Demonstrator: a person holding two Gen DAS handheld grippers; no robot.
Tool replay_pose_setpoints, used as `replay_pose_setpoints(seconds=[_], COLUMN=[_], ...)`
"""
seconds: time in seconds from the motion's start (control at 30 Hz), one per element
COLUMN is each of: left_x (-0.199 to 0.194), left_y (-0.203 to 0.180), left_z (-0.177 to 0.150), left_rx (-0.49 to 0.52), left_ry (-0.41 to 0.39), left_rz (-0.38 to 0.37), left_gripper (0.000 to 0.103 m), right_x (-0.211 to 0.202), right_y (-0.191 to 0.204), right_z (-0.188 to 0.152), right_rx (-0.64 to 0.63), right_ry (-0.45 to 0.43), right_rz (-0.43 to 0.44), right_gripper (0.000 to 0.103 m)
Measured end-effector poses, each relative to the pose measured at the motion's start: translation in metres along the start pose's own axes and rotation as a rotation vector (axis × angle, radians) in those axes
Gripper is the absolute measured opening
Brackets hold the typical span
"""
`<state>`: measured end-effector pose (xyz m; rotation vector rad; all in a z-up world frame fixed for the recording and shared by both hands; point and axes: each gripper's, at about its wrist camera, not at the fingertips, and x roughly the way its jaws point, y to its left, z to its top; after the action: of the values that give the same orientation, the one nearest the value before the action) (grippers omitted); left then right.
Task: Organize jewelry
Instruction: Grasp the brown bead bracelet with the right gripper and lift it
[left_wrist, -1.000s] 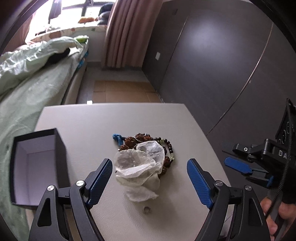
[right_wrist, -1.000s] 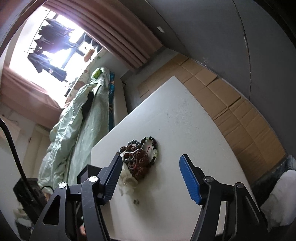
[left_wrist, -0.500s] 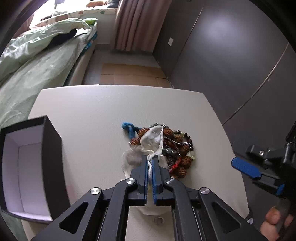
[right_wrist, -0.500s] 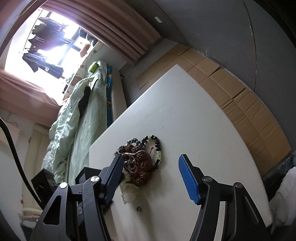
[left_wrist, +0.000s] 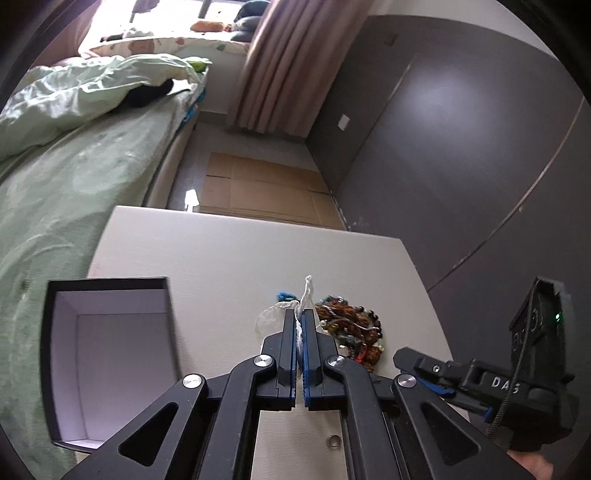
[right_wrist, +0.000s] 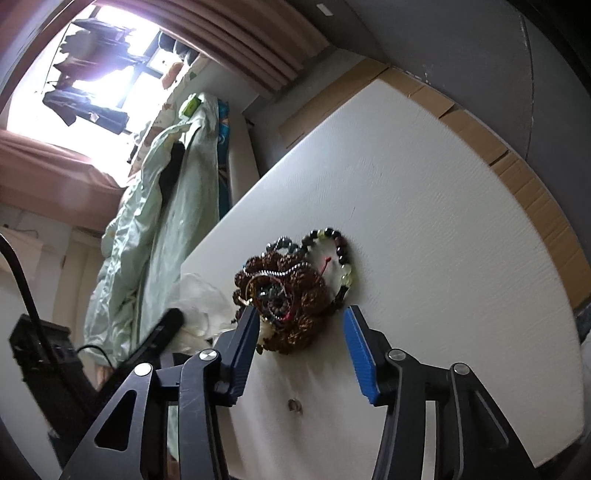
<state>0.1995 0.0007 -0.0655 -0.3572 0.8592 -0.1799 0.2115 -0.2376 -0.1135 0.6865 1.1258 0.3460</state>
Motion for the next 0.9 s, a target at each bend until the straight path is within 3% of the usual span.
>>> replay_pose_setpoints(seconds=[0.33,0.67,0.73,0.9], left_x=[-0.01,-0.015,-0.017,-0.021], left_y=[0.017,0.024,0.025,0.032], left_z=[0.0,0.001,0.0,0.001], left_rx=[-0.049,-0.063,-0.063,-0.069], left_ry=[-0.01,-0.017,-0.018,-0.025], left_rz=[-0.011,-0.021,-0.02,-0.014], left_gripper=[0.001,0.001,0.001,0.001], right_x=[0.026,0.037,0.039,0.037], right_y=[0.001,0.005,0.006,0.001], right_z=[-0.009,-0.009,-0.009,-0.007], right_rx=[0.026,0.029,0.019,0.058], right_ry=[0.049,0.0,-0.015,-0.017], right_rz=[-0.026,-0.08,-0.107,-0.067], right_gripper=[0.04,0.039,0.028,0.023])
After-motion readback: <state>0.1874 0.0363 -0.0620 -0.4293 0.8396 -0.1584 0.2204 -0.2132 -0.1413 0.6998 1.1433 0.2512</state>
